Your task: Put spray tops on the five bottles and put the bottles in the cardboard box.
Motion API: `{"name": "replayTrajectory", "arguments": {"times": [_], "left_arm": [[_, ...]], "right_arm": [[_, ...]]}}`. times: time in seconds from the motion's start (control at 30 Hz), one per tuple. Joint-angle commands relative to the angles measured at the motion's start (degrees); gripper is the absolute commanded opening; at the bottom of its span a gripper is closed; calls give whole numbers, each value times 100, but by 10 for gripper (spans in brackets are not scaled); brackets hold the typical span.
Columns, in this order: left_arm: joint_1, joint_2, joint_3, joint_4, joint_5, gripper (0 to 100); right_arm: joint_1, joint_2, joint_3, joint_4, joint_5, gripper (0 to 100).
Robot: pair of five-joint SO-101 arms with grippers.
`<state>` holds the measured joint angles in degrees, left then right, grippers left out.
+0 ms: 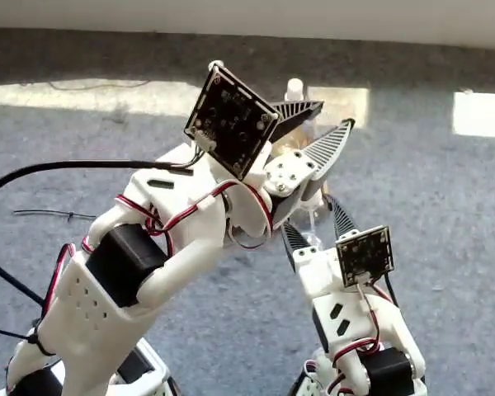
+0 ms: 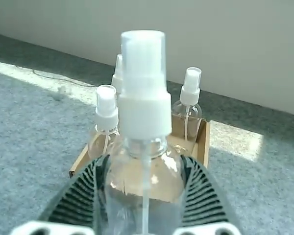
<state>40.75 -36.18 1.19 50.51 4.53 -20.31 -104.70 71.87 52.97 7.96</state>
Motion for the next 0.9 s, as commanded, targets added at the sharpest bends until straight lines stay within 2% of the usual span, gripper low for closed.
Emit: {"name": "replayTrajectory", "arguments": {"times": [0.0, 0.07, 0.23, 0.4, 0.5, 0.67, 0.87], "left_arm": [[-567, -127, -31, 176, 9, 123], [-822, -92, 207, 193, 9, 123], [-796, -224, 1068, 185, -9, 125], [-242, -444, 1692, 185, -633, 123], [-22, -567, 1982, 176, -765, 122], [-13, -629, 1965, 176, -765, 122], [-57, -629, 1174, 211, -791, 122]], "right_arm": [[-22, -40, -84, -92, -70, 4], [-22, -40, -92, -84, -70, 4], [-22, -40, -92, -92, -70, 4], [-22, -40, -84, -92, -70, 4], [-22, -40, -84, -92, -70, 4], [-22, -40, -66, -92, -70, 4], [-22, -40, -66, -101, -70, 4]]}}
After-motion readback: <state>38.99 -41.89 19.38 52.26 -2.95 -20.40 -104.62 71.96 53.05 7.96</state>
